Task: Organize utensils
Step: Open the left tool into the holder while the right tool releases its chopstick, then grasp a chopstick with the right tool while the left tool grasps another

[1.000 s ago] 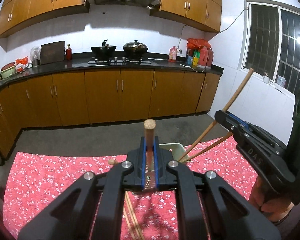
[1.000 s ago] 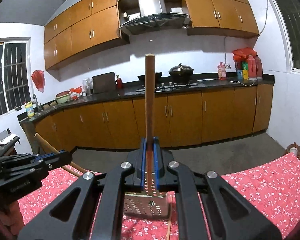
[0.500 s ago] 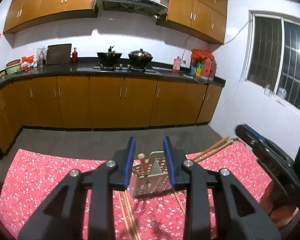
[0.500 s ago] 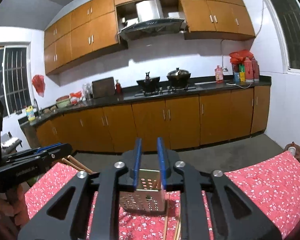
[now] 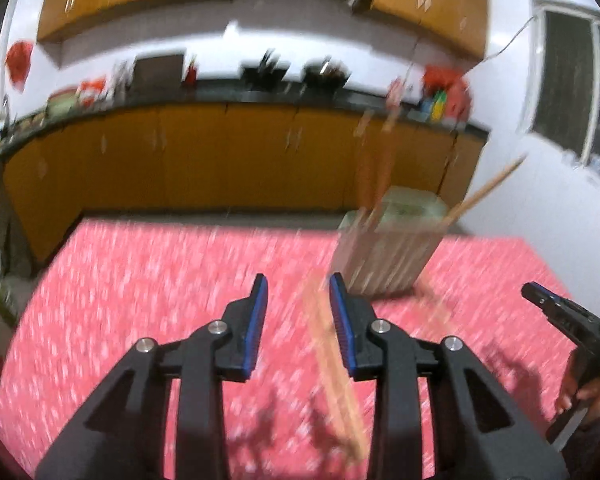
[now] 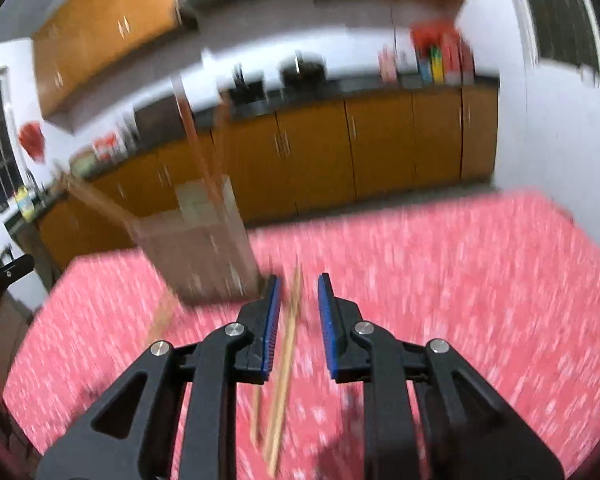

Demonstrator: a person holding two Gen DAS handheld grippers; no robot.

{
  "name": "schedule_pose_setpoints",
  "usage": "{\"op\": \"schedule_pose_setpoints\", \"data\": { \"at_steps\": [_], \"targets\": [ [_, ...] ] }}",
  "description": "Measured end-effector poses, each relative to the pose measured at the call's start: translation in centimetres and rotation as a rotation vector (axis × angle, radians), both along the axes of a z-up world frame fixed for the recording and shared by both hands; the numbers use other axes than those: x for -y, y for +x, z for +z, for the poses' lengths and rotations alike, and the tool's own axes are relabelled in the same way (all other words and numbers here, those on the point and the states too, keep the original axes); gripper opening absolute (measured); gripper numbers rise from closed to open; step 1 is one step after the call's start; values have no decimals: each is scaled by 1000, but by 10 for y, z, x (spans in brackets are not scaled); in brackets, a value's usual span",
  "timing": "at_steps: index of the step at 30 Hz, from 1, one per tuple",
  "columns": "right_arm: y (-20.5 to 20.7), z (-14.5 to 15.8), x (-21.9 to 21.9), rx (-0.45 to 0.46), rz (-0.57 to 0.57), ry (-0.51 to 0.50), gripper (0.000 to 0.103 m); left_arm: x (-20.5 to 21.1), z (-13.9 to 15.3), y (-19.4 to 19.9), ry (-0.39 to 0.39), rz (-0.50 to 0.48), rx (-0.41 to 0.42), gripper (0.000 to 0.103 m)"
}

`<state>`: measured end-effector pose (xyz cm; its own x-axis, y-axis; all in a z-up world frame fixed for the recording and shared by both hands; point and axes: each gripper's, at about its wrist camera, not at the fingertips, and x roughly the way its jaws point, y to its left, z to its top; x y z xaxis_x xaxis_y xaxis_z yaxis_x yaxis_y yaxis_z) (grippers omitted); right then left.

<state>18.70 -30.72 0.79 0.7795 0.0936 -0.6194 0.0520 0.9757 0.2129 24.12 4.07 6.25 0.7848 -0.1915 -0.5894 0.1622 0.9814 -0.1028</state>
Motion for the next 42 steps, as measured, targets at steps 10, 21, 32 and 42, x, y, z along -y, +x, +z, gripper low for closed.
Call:
{"op": "schedule_pose_setpoints", "data": {
  "at_steps": [10,21,32,42],
  "targets": [
    [20,-71,-30,-215,70,16,17,-7,-92,0,-27,27,-229,33],
    [23,-76,-37,-211,79,-77,14,8,-108,5,-24,-4,-273,33],
    [18,-78,7,-206,-102,-52,7,29,-122,12,-43,-72,-310,22],
    [18,-77,2,-199,-87,-69,7,40,-124,12,-39,-88,-300,19]
  ]
}}
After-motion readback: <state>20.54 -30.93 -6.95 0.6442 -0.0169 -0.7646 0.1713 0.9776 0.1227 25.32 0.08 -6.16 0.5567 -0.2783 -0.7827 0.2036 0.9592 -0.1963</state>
